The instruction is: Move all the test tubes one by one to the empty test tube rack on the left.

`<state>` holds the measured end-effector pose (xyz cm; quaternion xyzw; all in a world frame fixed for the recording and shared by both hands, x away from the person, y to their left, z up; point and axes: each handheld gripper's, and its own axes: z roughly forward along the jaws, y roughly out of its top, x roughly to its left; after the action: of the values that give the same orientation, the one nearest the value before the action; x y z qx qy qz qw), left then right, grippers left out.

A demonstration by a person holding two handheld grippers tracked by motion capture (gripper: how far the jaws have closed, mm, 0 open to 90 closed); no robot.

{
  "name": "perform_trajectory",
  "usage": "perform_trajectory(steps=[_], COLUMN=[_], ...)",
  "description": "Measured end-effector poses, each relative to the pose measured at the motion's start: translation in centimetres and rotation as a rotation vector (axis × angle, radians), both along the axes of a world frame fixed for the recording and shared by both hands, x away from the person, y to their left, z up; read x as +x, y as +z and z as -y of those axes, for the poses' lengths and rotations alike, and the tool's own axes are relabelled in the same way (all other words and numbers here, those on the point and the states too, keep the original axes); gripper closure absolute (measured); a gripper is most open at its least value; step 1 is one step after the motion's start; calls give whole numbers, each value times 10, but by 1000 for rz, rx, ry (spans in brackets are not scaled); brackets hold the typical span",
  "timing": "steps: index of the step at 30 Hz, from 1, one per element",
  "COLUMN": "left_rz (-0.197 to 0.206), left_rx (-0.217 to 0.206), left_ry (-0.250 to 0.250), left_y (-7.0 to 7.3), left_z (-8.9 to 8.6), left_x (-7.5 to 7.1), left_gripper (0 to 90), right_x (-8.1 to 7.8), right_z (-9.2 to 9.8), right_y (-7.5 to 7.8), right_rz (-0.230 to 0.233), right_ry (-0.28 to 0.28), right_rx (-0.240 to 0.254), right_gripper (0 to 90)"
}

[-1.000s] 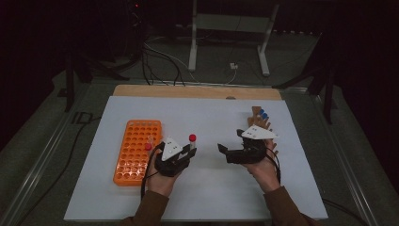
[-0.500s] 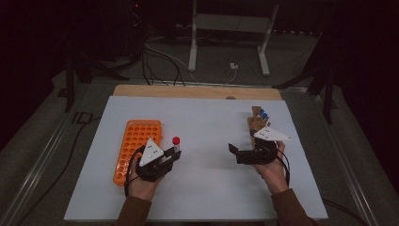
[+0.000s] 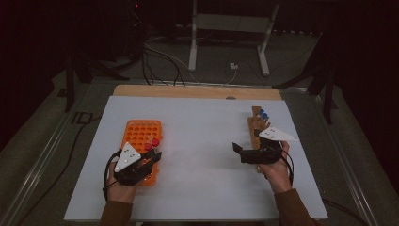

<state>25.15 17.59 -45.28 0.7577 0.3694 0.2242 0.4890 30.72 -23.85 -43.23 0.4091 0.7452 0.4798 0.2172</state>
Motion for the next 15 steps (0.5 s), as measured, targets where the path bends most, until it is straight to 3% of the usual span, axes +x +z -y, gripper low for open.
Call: perform_trajectory(steps=[9, 15], left_rz=[-11, -11], left_rx=[36, 34], left_ry=[36, 53], left_y=[-9, -9], left_z=[-8, -13], left_x=[0, -1], left_gripper=[746, 746], right_x=[-1, -1], right_z=[2, 3], right_y=[1, 1], right_rz=[1, 0], right_ry=[1, -1], right_rx=[11, 15], right_gripper=[1, 1])
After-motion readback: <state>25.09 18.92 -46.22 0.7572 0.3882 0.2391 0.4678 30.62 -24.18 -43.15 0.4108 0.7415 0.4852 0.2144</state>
